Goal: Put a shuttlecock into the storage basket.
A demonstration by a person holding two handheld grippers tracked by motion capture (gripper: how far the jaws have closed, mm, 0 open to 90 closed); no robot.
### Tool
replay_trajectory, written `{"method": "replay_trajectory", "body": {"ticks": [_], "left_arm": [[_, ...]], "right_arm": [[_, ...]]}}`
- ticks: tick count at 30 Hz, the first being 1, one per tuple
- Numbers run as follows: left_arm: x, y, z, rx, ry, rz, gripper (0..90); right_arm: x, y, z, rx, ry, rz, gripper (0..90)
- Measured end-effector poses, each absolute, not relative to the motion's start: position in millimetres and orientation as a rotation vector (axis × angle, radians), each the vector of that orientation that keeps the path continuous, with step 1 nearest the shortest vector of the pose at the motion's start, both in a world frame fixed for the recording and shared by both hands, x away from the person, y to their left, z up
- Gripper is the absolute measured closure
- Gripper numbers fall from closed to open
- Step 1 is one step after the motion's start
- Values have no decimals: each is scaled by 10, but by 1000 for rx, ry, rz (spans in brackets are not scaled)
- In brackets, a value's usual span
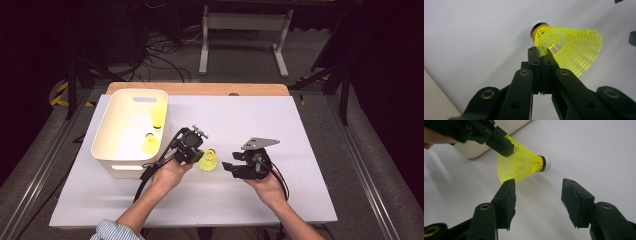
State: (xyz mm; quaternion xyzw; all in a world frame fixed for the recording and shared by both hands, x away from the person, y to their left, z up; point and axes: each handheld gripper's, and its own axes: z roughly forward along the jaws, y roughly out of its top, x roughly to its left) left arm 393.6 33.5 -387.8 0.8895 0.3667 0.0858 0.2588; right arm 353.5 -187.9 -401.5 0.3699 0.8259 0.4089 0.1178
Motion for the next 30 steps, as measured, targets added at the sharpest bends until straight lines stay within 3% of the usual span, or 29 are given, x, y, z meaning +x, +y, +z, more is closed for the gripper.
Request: {"method": "replay_trajectory", "body": {"ticks": [15,30], "left_arm": [[3905,396,-3785,2413,998,226,890],[3881,453,-3714,2414,1005,229,890]], "right_arm": [[3393,-2230,-4124,1075,2312,1191,305],[3250,-2486,-4147,1094,2253,1198,259]]}}
